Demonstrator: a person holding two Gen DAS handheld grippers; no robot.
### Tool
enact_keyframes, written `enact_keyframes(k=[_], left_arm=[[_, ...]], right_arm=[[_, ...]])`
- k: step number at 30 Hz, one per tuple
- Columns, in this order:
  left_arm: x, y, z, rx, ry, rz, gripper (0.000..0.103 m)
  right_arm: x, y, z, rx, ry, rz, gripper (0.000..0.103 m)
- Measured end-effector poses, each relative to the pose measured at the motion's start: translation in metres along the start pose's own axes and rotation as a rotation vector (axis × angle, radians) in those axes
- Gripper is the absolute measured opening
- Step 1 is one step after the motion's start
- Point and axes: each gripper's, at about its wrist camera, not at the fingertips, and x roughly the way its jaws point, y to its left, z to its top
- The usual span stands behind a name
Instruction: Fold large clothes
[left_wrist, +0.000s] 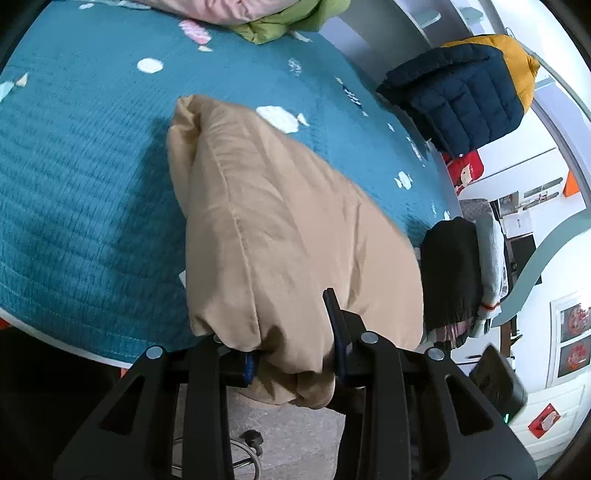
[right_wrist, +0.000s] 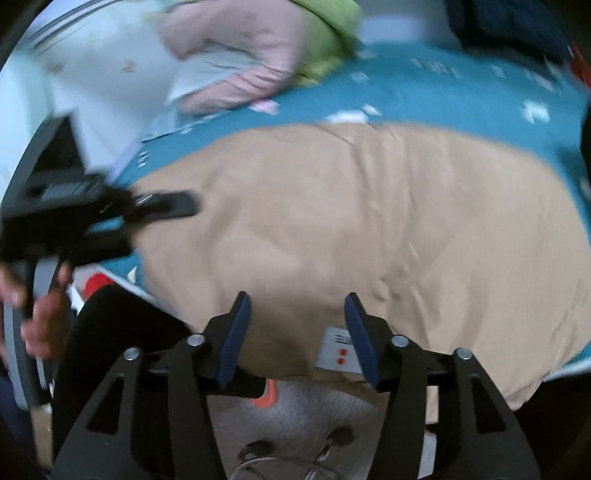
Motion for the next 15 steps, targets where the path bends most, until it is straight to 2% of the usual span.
enact_keyframes(k=[2,7,10,15], left_arm=[[-0.001,-0.008,0.003,0.010,0.001,0.005,0.030],[0.004,-0.020,0.007,0.027,0.014,0.031,0.030],[0.006,-0.022,0.009,0.032,0.022,0.040,0.030],[0.009,-0.022,0.015,0.023,0.031,0.036,0.030]], right_arm=[[-0.001,0.013,-0.003,-0.048,-0.016,0.023,0.055],[0.003,0.035,-0.007,-0.121,-0.025,0.047,0.065],[0.014,0.047,-0.003,-0.173,-0.054,0.002,0.066],[0.038,0.051,0.009,-0.169,-0.113,-0.042,0.066]])
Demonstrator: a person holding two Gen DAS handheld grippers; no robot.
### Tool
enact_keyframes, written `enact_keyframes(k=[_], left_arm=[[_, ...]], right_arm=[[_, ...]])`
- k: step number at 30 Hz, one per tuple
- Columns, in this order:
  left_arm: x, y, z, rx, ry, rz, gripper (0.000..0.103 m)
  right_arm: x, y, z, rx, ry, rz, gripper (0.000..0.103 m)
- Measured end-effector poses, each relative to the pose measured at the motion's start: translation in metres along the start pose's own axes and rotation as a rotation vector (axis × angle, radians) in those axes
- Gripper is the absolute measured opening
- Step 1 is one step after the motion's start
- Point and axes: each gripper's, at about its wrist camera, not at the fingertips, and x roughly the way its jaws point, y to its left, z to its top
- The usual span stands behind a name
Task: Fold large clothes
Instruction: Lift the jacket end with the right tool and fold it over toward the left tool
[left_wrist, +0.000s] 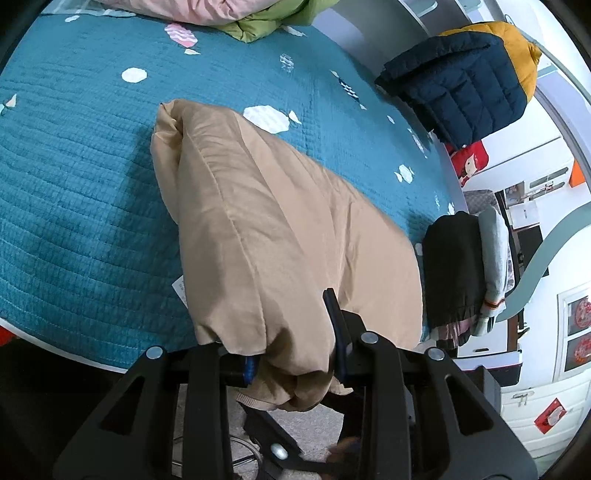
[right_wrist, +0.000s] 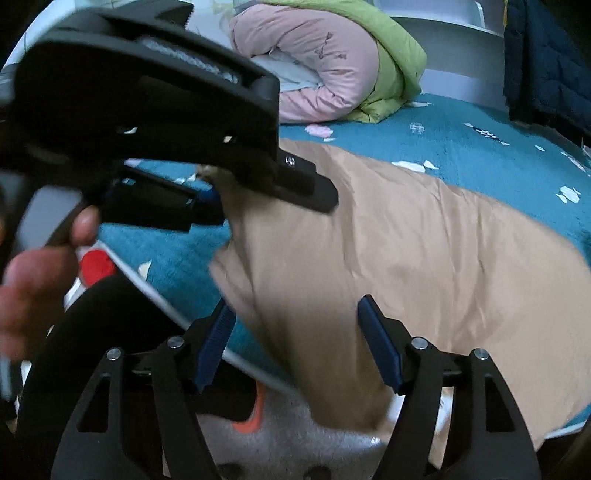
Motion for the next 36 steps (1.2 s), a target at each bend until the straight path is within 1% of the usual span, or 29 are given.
enact_keyframes(k=[2,3,4,5,6,8,10,12,13,14,15,17,18,20,21,23,24,26,28,30,32,33,34,35,36], left_arm=[[0.001,0.000,0.002,0.000,0.002,0.003,0.030],[0.001,-0.001,0.003,-0.001,0.002,0.005,0.030],[0.001,-0.001,0.004,-0.004,0.000,0.003,0.031],[0.001,-0.001,0.004,-0.010,-0.001,0.001,0.031],[0.001,-0.002,0.005,-0.014,-0.002,0.001,0.032],[0.000,-0.006,0.006,-0.019,0.000,-0.018,0.034],[-0.003,-0.013,0.006,-0.016,-0.006,-0.061,0.047],[-0.011,-0.029,0.006,0.022,-0.021,-0.087,0.054],[-0.014,-0.037,0.005,0.036,-0.025,-0.097,0.065],[-0.020,-0.049,0.004,0.053,-0.035,-0.124,0.071],[-0.023,-0.055,0.004,0.061,-0.042,-0.141,0.078],[-0.037,-0.078,0.002,0.111,-0.073,-0.216,0.078],[-0.043,-0.089,0.001,0.138,-0.095,-0.245,0.081],[-0.050,-0.104,-0.002,0.176,-0.134,-0.259,0.084],[-0.050,-0.111,-0.002,0.202,-0.154,-0.238,0.084],[-0.041,-0.118,-0.002,0.229,-0.157,-0.181,0.085],[-0.029,-0.119,-0.001,0.236,-0.145,-0.131,0.085],[-0.008,-0.119,-0.001,0.237,-0.119,-0.073,0.085],[0.022,-0.118,-0.003,0.237,-0.073,0.002,0.085],[0.049,-0.121,-0.008,0.253,-0.030,0.030,0.085],[0.077,-0.123,-0.015,0.273,0.015,0.041,0.085],[0.089,-0.124,-0.017,0.275,0.029,0.049,0.085],[0.103,-0.124,-0.018,0.265,0.063,0.055,0.084],[0.114,-0.125,-0.019,0.252,0.088,0.060,0.084],[0.122,-0.126,-0.021,0.256,0.100,0.058,0.084]], right_arm=[[0.009,0.000,0.003,0.002,-0.005,-0.007,0.066],[0.012,0.001,0.004,0.003,-0.018,-0.012,0.062],[0.013,0.001,0.005,0.007,-0.025,-0.015,0.056],[0.016,0.000,0.007,0.020,-0.020,-0.015,0.041],[0.018,-0.006,0.009,0.059,-0.013,-0.010,0.027],[0.015,-0.024,0.013,0.161,-0.012,0.032,0.019],[0.006,-0.039,0.017,0.233,-0.022,0.055,0.017],[-0.010,-0.053,0.019,0.316,-0.050,0.073,0.016],[-0.018,-0.062,0.021,0.358,-0.065,0.079,0.016],[-0.023,-0.069,0.021,0.389,-0.075,0.084,0.016],[-0.035,-0.083,0.021,0.456,-0.097,0.091,0.016],[-0.050,-0.100,0.020,0.535,-0.126,0.093,0.016],[-0.062,-0.116,0.017,0.596,-0.149,0.092,0.016],[-0.080,-0.142,0.008,0.698,-0.174,0.089,0.016],[-0.091,-0.149,0.003,0.742,-0.187,0.092,0.016],[-0.109,-0.171,-0.013,0.843,-0.212,0.090,0.016],[-0.116,-0.178,-0.020,0.877,-0.223,0.087,0.016],[-0.129,-0.193,-0.038,0.954,-0.250,0.079,0.016],[-0.141,-0.207,-0.060,1.038,-0.267,0.062,0.017],[-0.143,-0.221,-0.079,1.117,-0.267,0.038,0.017],[-0.142,-0.228,-0.092,1.175,-0.242,0.011,0.020],[-0.139,-0.232,-0.099,1.195,-0.205,-0.013,0.020],[-0.136,-0.233,-0.104,1.194,-0.155,-0.039,0.020],[-0.134,-0.235,-0.109,1.198,-0.130,-0.030,0.021],[-0.136,-0.236,-0.114,1.204,-0.119,-0.018,0.024]])
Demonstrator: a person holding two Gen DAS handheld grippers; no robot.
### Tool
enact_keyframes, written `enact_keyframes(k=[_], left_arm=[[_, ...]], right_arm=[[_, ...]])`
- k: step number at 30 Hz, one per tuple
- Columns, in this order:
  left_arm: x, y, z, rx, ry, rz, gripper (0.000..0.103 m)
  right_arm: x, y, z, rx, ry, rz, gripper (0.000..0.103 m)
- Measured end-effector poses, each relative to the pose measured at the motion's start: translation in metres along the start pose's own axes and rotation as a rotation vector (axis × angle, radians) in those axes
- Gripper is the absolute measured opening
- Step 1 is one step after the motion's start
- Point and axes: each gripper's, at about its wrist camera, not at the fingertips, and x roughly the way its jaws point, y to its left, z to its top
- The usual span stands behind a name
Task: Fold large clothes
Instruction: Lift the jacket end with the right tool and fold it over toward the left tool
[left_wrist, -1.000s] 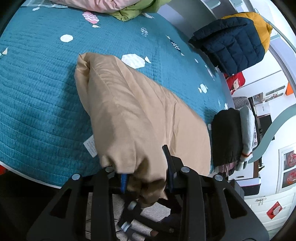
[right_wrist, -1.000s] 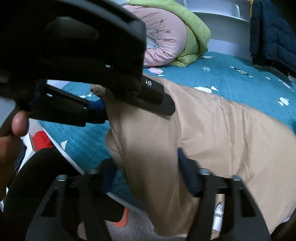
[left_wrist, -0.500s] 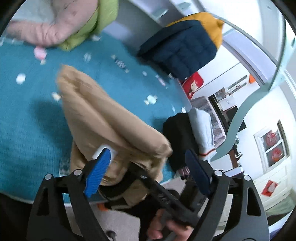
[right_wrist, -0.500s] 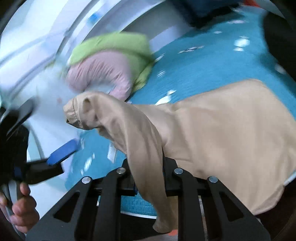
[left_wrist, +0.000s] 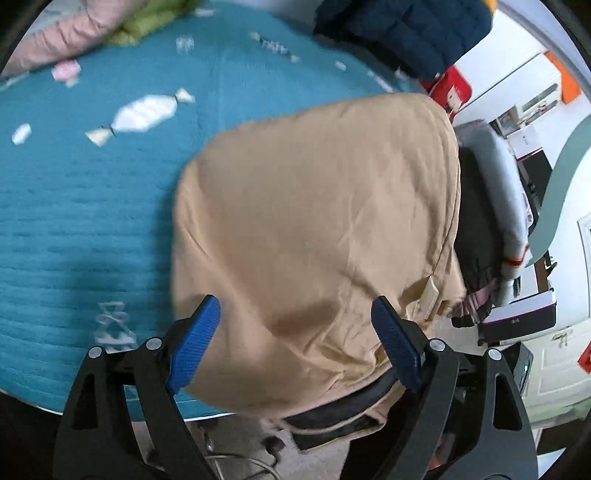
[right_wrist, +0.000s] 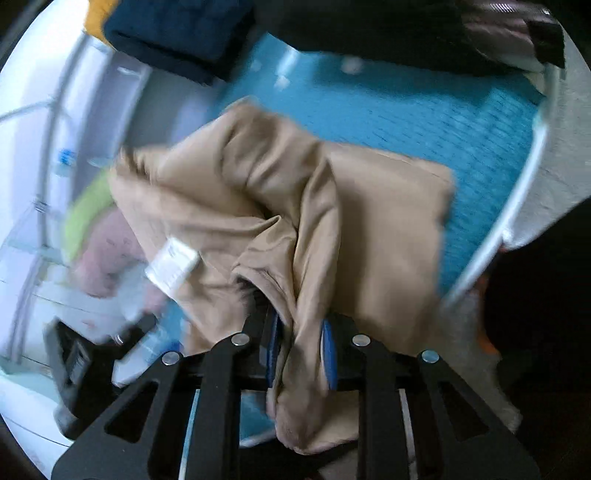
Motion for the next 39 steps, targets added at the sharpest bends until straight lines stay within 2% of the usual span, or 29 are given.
enact_keyframes(k=[1,3,5,7,9,11,13,15,18,21,23,27,31,32,34,38,39], left_arm=[[0.005,-0.003,0.000,0.009,0.006,0.001,0.084],[0.014,-0.009,0.002,0.031,0.021,0.003,0.084],[0.022,-0.010,0.004,0.028,0.035,0.024,0.084],[0.022,-0.007,0.006,0.021,0.034,0.012,0.085],[0.019,-0.004,0.006,0.019,0.036,0.001,0.085],[0.017,-0.001,0.008,0.015,0.044,0.007,0.085],[0.015,-0.002,0.009,0.026,0.047,0.008,0.085],[0.011,-0.005,0.011,0.043,0.039,0.029,0.085],[0.005,-0.013,0.016,0.067,0.014,0.055,0.085],[0.002,-0.009,0.024,0.069,0.008,0.084,0.086],[0.003,-0.001,0.031,0.054,0.019,0.097,0.086],[0.005,0.000,0.032,0.049,0.043,0.077,0.086],[0.010,-0.019,0.025,0.079,0.041,0.045,0.086],[0.011,-0.024,0.023,0.088,0.040,0.043,0.087],[0.015,-0.033,0.021,0.107,0.039,0.040,0.088],[0.018,-0.039,0.019,0.101,0.035,0.030,0.088],[0.018,-0.040,0.019,0.096,0.034,0.030,0.088]], right_arm=[[-0.002,-0.002,0.000,0.003,0.004,-0.002,0.027],[-0.005,-0.003,0.001,0.002,0.022,0.038,0.044],[-0.002,0.000,0.000,0.004,0.059,0.064,0.048],[0.005,0.001,-0.006,-0.005,0.109,0.096,0.049],[0.015,0.003,-0.018,-0.018,0.138,0.109,0.057],[0.024,0.007,-0.025,-0.023,0.153,0.136,0.057],[0.037,0.016,-0.026,-0.023,0.181,0.167,0.052],[0.055,0.026,-0.029,0.011,0.209,0.192,0.028],[0.080,0.036,-0.032,0.112,0.245,0.272,0.020],[0.101,0.057,-0.037,0.141,0.261,0.335,0.019],[0.107,0.069,-0.038,0.108,0.240,0.308,0.019],[0.089,0.067,-0.028,0.010,0.194,0.184,0.031],[0.042,0.055,-0.008,-0.089,0.165,0.084,0.039],[0.023,0.049,-0.001,-0.107,0.151,0.071,0.043],[0.000,0.043,0.009,-0.146,0.126,0.029,0.044],[-0.051,0.041,0.036,-0.264,0.027,-0.060,0.047],[-0.056,0.041,0.035,-0.291,0.005,-0.068,0.051]])
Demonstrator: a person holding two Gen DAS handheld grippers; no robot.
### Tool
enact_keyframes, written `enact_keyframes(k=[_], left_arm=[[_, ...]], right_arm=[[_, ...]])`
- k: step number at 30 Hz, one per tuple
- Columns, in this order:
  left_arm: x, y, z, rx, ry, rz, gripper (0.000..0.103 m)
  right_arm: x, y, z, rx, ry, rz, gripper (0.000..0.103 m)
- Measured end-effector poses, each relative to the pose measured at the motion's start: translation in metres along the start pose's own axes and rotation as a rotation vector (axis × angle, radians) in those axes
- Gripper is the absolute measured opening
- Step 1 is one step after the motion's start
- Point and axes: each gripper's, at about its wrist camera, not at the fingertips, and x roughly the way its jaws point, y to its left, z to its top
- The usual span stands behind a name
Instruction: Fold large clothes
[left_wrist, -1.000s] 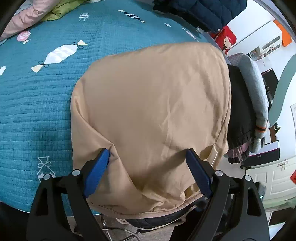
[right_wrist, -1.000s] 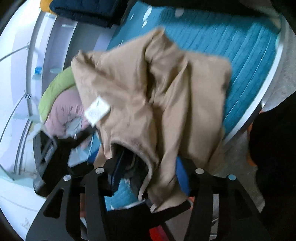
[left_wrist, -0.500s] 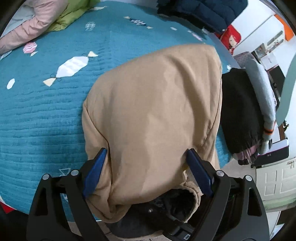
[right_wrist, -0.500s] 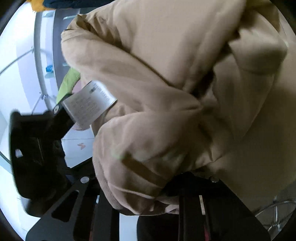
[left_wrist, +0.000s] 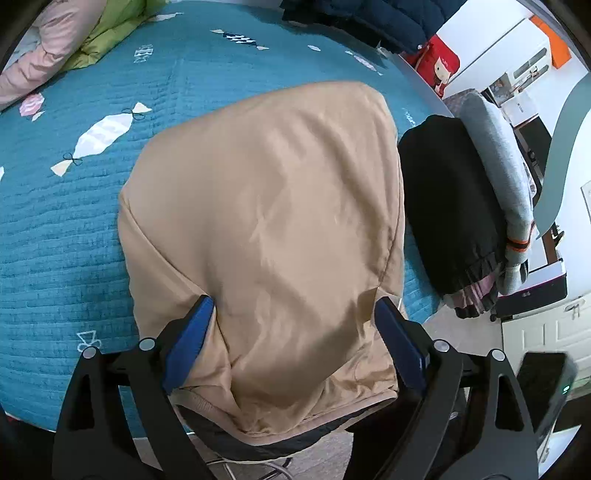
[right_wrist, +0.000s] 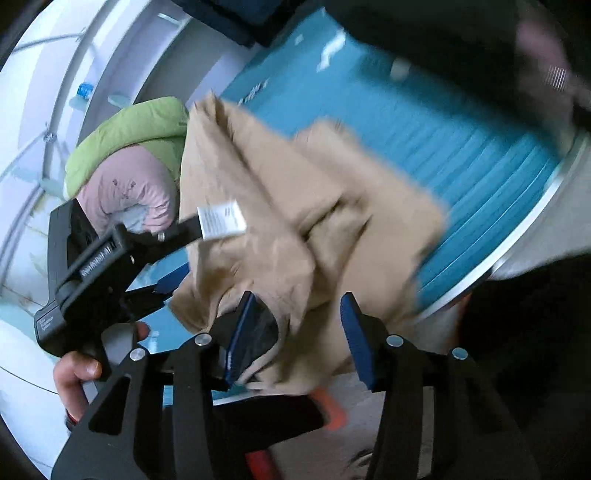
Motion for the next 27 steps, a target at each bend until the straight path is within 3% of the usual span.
enact_keyframes(k=[2,4,10,11,12,13,15,19,21,24,26,27], left_arm=[[0.000,-0.002,-0.001,-0.002,-0.001,0.000,0.088],[0.001,-0.003,-0.002,0.001,-0.001,-0.003,0.088],[0.002,-0.003,-0.003,-0.008,0.010,-0.047,0.088],[0.003,-0.004,-0.003,-0.006,0.012,-0.053,0.088],[0.004,-0.005,-0.004,-0.007,0.014,-0.062,0.088],[0.004,-0.006,-0.004,-0.007,0.017,-0.073,0.088],[0.005,-0.007,-0.004,-0.005,0.019,-0.083,0.088],[-0.017,-0.005,-0.007,-0.024,-0.044,-0.160,0.088],[-0.028,-0.001,-0.009,-0.019,-0.083,-0.151,0.089],[-0.028,0.015,-0.013,-0.017,-0.080,-0.007,0.089],[-0.007,0.026,-0.016,-0.015,0.015,0.055,0.089],[0.006,0.031,-0.019,-0.023,0.051,0.063,0.088]], right_arm=[[-0.007,0.004,0.014,-0.085,-0.049,-0.059,0.061],[0.000,0.011,0.019,-0.163,-0.067,-0.085,0.061],[0.054,0.041,0.001,-0.269,0.058,-0.030,0.061],[0.062,0.042,0.001,-0.279,0.073,-0.020,0.053],[0.071,0.040,0.002,-0.265,0.111,0.010,0.026],[0.079,0.037,0.003,-0.246,0.141,0.011,0.011],[0.076,0.036,0.005,-0.265,0.111,-0.008,0.005],[0.062,0.014,0.014,-0.194,0.055,-0.066,0.004],[0.063,0.004,0.015,-0.176,0.061,-0.106,0.004],[0.076,-0.002,0.015,-0.152,0.092,-0.148,0.006],[0.078,-0.006,0.015,-0.128,0.112,-0.161,0.012],[0.077,-0.003,0.017,-0.117,0.111,-0.161,0.022]])
